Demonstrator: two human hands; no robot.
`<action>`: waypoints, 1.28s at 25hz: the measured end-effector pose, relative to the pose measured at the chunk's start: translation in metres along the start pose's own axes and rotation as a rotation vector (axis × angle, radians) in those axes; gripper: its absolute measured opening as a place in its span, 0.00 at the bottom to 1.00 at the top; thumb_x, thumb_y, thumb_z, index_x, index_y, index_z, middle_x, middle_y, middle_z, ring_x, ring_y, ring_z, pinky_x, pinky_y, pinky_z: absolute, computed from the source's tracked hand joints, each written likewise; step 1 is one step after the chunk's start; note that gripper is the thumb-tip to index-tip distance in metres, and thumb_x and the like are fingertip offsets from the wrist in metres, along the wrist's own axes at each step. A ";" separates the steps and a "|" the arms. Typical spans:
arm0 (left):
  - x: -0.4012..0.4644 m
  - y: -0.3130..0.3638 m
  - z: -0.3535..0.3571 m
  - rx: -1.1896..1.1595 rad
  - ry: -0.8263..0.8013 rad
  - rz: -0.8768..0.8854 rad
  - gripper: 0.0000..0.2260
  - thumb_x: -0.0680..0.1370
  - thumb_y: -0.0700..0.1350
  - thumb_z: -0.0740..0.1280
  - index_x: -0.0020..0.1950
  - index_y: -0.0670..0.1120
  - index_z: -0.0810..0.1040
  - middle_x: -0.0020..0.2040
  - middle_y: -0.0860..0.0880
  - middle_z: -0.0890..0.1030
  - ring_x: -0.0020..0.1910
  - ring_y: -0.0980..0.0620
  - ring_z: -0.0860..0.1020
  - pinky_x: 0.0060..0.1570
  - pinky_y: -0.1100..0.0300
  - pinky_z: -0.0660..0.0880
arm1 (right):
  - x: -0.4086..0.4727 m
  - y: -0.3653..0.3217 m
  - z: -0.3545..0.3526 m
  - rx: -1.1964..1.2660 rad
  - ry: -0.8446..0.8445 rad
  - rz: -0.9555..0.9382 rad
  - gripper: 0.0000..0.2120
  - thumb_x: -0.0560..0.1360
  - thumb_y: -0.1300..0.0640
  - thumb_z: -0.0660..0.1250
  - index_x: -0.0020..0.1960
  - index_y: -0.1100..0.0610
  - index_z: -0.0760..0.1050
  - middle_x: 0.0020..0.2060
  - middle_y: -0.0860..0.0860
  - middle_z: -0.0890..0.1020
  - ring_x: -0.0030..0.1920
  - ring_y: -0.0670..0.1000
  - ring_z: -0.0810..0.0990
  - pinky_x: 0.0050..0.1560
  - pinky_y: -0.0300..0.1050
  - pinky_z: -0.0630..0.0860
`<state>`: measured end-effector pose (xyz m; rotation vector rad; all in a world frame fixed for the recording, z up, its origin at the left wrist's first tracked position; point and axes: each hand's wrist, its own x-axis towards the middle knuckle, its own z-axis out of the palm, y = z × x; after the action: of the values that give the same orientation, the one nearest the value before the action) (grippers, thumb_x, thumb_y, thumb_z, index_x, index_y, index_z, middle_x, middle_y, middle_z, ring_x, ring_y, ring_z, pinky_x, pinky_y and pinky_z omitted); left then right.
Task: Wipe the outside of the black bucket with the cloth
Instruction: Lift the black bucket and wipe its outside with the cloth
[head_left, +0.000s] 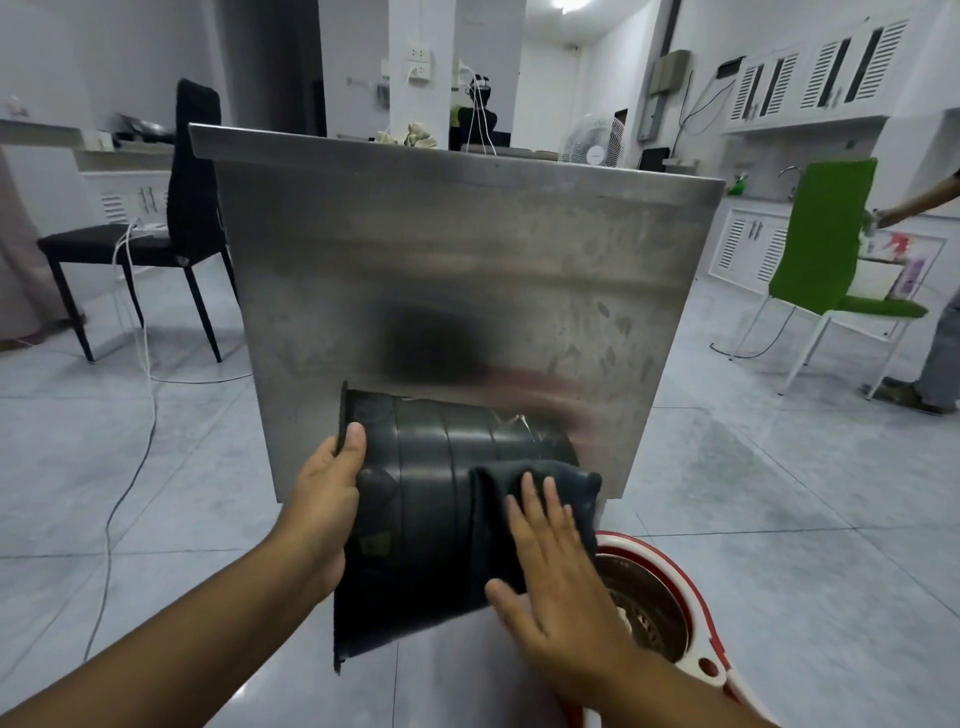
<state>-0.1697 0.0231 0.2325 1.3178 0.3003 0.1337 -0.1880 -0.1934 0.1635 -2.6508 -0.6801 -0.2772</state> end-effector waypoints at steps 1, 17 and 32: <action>0.001 -0.002 -0.001 -0.016 -0.002 -0.002 0.25 0.72 0.67 0.62 0.62 0.55 0.77 0.64 0.48 0.80 0.65 0.41 0.75 0.67 0.38 0.68 | -0.004 -0.006 0.008 -0.041 -0.042 -0.046 0.36 0.79 0.36 0.48 0.76 0.46 0.29 0.71 0.36 0.22 0.73 0.42 0.23 0.73 0.44 0.27; -0.027 0.009 0.015 0.124 -0.116 0.160 0.13 0.81 0.51 0.57 0.47 0.49 0.79 0.36 0.56 0.86 0.46 0.51 0.80 0.44 0.53 0.77 | 0.020 0.035 -0.011 0.103 0.221 0.170 0.33 0.76 0.33 0.38 0.78 0.43 0.40 0.77 0.37 0.39 0.76 0.38 0.34 0.79 0.54 0.42; -0.026 -0.009 0.015 0.189 -0.211 0.176 0.14 0.81 0.51 0.57 0.53 0.49 0.81 0.47 0.52 0.87 0.51 0.50 0.83 0.50 0.54 0.79 | 0.037 0.035 -0.024 0.219 0.219 0.242 0.39 0.73 0.28 0.37 0.79 0.46 0.49 0.80 0.43 0.52 0.79 0.44 0.48 0.77 0.46 0.48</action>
<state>-0.1910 0.0004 0.2305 1.5320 0.0169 0.1150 -0.1413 -0.2162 0.1847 -2.4161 -0.2975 -0.3920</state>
